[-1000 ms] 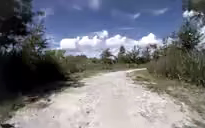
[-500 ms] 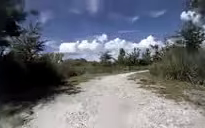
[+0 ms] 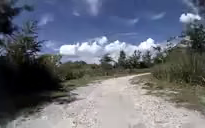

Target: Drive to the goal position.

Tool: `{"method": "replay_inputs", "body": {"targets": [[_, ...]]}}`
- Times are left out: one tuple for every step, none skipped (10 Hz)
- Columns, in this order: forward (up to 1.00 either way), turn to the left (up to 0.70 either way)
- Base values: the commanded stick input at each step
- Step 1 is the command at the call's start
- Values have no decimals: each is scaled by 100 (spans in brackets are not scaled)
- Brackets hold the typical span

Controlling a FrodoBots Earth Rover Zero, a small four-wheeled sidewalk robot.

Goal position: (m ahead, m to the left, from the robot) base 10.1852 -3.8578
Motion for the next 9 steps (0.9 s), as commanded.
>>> {"method": "replay_inputs", "body": {"targets": [[85,0],[85,0],[85,-4],[85,-22],[85,-34],[85,-34],[85,-8],[85,0],[85,0]]}}
